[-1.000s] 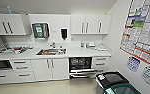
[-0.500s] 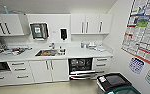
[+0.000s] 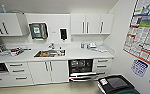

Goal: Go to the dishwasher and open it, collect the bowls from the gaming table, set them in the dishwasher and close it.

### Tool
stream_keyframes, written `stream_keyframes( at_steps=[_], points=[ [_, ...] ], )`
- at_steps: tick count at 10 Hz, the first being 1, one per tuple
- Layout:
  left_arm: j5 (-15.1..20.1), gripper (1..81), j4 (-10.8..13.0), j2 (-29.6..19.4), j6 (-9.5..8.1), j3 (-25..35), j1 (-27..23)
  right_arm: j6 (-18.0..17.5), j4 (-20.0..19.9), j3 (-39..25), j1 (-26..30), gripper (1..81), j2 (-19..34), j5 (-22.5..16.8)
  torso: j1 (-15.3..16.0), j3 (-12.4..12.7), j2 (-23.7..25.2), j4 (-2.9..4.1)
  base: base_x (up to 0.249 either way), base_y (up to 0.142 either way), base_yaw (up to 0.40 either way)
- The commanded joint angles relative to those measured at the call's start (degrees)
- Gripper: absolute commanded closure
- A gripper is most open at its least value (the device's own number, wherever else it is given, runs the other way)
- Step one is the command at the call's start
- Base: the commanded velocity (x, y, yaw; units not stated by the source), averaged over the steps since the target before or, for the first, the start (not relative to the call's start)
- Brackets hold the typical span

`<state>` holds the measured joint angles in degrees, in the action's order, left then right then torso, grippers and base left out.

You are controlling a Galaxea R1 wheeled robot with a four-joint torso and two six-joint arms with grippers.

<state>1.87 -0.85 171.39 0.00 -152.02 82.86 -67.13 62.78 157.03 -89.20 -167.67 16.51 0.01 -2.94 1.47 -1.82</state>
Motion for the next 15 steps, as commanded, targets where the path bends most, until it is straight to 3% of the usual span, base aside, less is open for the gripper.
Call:
stream_keyframes(
  at_steps=[1, 6, 15],
  points=[
    [3.3, 81.1, -0.4, -0.2, 0.09, 0.1, -3.2, 0.2, 0.3, 0.2, 2.3, 81.1, 0.7, -1.4, 0.0, 0.0, 0.0, 0.00, 0.102, 0.000, 0.000],
    [3.3, 81.1, -0.4, -0.2, 0.09, 0.1, -3.1, 0.2, 0.4, 0.2, 2.4, 81.1, 0.6, -1.5, 0.0, 0.0, 0.0, 0.00, 0.100, 0.000, 0.000],
    [2.9, 81.1, -0.5, -0.4, 0.09, 0.5, -3.1, 0.2, 0.4, 0.0, 2.3, 81.1, 0.6, -1.4, 0.0, 0.0, 0.0, 0.00, 0.097, 0.050, 0.000]
  ],
)
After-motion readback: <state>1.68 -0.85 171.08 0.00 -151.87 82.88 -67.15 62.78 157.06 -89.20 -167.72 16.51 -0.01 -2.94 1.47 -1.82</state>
